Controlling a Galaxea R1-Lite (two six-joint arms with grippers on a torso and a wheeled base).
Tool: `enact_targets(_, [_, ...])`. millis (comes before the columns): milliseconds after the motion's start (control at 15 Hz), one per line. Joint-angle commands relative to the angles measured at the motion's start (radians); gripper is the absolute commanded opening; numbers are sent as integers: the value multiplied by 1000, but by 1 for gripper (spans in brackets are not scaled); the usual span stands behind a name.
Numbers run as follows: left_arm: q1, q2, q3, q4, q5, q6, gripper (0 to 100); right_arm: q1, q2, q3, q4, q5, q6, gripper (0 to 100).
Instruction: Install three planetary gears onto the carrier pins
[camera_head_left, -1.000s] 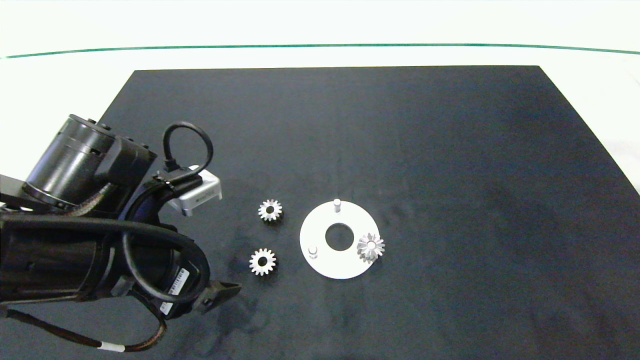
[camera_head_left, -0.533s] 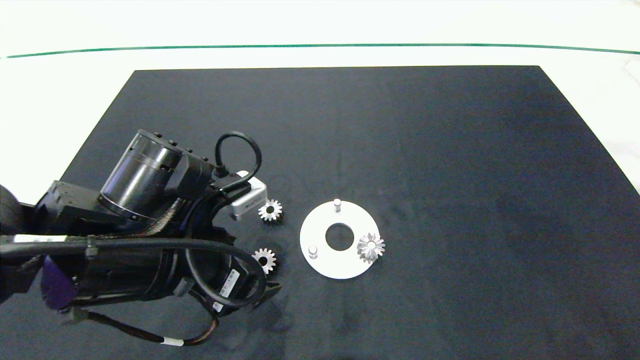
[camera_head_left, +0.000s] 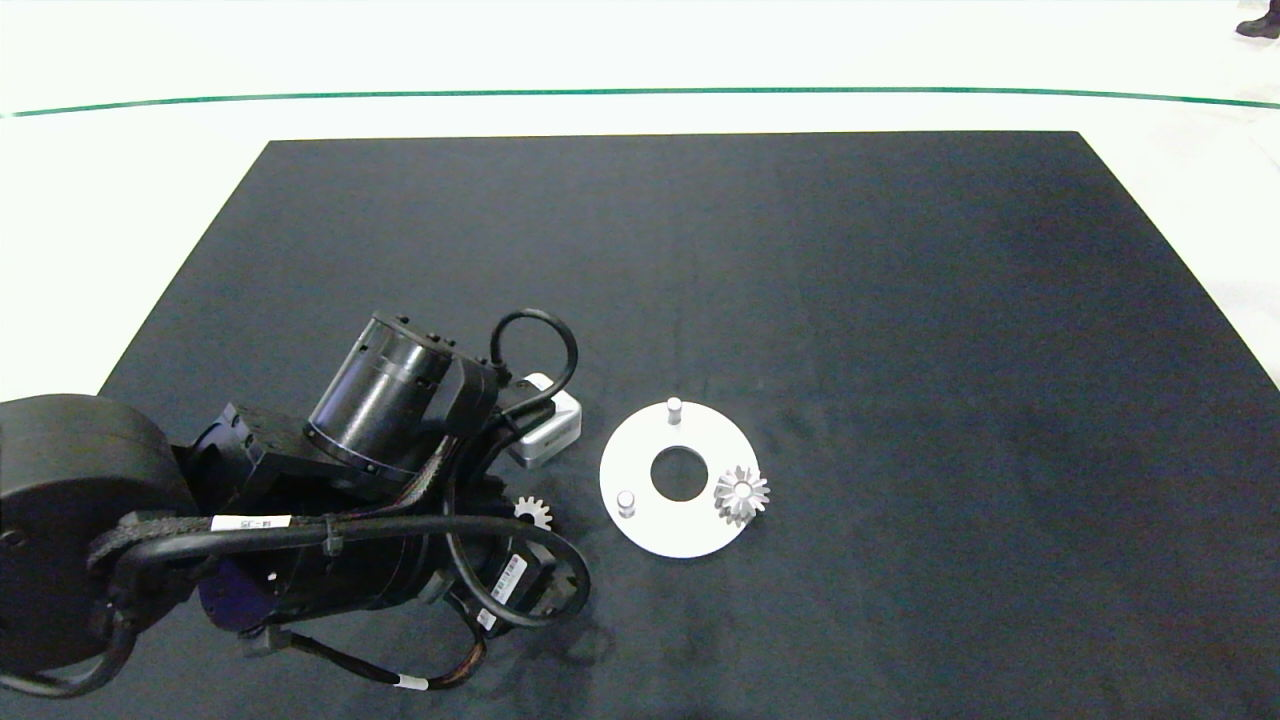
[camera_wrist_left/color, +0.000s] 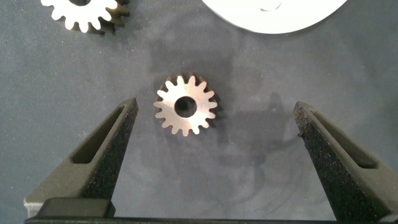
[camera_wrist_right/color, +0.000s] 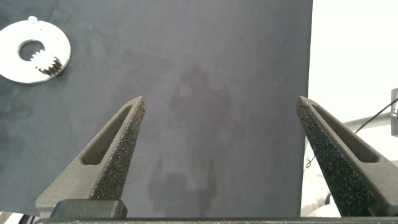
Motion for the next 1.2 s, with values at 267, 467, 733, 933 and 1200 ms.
enact_targets(267, [25, 36, 2, -11, 13, 12, 100, 2, -6, 0, 3, 2, -2, 100])
enact_targets(467, [23, 50, 2, -32, 15, 12, 100, 4, -12, 1, 3, 2, -2, 100])
enact_targets(733, [22, 64, 5, -69, 43, 12, 96, 5, -16, 9, 3, 2, -2, 100])
enact_targets(933, [22, 64, 36, -95, 43, 13, 90, 5, -16, 9, 3, 3, 0, 100])
enact_targets(1200, [23, 59, 40, -93, 44, 24, 83, 11, -19, 9, 3, 3, 0, 100])
